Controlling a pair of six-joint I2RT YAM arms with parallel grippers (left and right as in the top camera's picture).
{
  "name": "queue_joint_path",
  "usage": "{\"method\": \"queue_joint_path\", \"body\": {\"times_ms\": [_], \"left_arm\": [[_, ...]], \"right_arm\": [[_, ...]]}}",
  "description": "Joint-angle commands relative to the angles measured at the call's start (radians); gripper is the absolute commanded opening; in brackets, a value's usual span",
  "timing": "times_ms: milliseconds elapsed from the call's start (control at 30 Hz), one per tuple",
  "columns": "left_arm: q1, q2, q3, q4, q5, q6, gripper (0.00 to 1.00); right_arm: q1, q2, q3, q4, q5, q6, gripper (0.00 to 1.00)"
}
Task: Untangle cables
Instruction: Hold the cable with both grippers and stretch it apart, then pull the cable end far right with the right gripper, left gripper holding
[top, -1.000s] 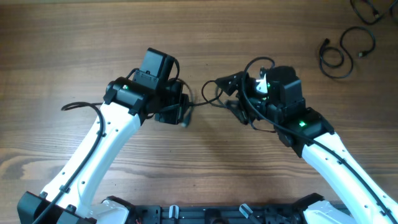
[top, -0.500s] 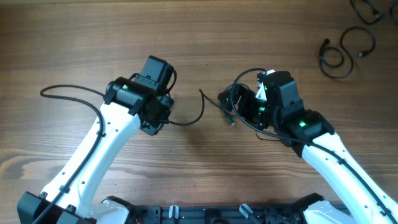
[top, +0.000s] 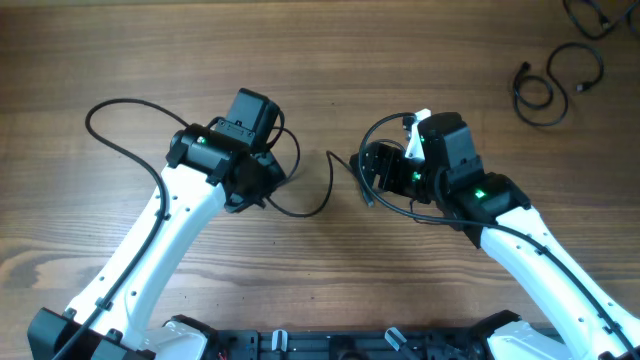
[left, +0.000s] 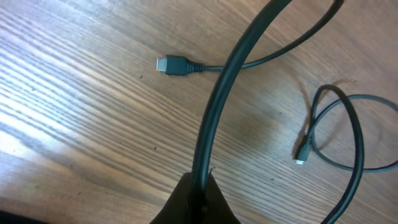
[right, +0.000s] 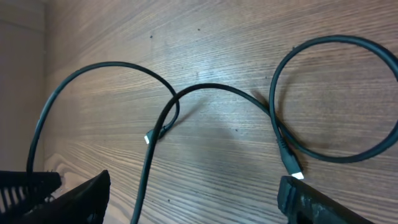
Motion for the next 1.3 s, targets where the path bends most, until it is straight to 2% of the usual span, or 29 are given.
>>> {"method": "queue_joint_path", "body": {"times_ms": [0,67,100,167,200,267,400,567,667,933,1167,1267], "left_arm": [[-0.005,0.004,0.002,0.017,0.005,0.024,0.04],[-0.005,0.004,0.002,0.021,0.005,0.024,0.04],[-0.005,0.004,0.002,0.022,0.005,0.024,0.1],[-0.005,0.004,0.002,0.024,0.005,0.024,0.07],[-0.005,0.004,0.002,0.024,0.005,0.024,0.04],[-0.005,0.004,0.002,0.025,0.005,0.024,0.04],[-0.005,0.004,0.002,0.025,0.005,0.024,0.04],[-0.005,0.004,0.002,0.025,0.005,0.024,0.04],[-0.005,0.004,0.002,0.03,0.005,0.024,0.04],[-0.005,0.004,0.002,0.032,0.005,0.024,0.04],[-0.005,0.004,0.002,0.032,0.005,0.024,0.04],[-0.005,0.004,0.002,0.032,0.005,0.024,0.04]], "right_arm": [[0.002,0.035,0.01,0.006,0.103,-0.023,0.87],[0.002,0.077,0.01,0.014,0.142,-0.025,0.8],[0.002,0.115,0.01,0.037,0.144,-0.026,0.71],[0.002,0.182,0.01,0.08,0.144,-0.02,0.56],[0.003,0.218,0.01,0.102,0.144,-0.021,0.53],[0.003,0.277,0.01,0.139,0.144,-0.021,0.49],[0.005,0.371,0.01,0.203,0.148,-0.023,0.46],[0.006,0.428,0.01,0.236,0.189,-0.127,0.43],[0.006,0.443,0.01,0.262,0.204,-0.127,0.37],[0.05,0.481,0.01,0.35,0.205,-0.122,0.35],[0.075,0.564,0.01,0.361,0.324,-0.096,0.31],[0.075,0.569,0.01,0.365,0.323,-0.087,0.17]]}}
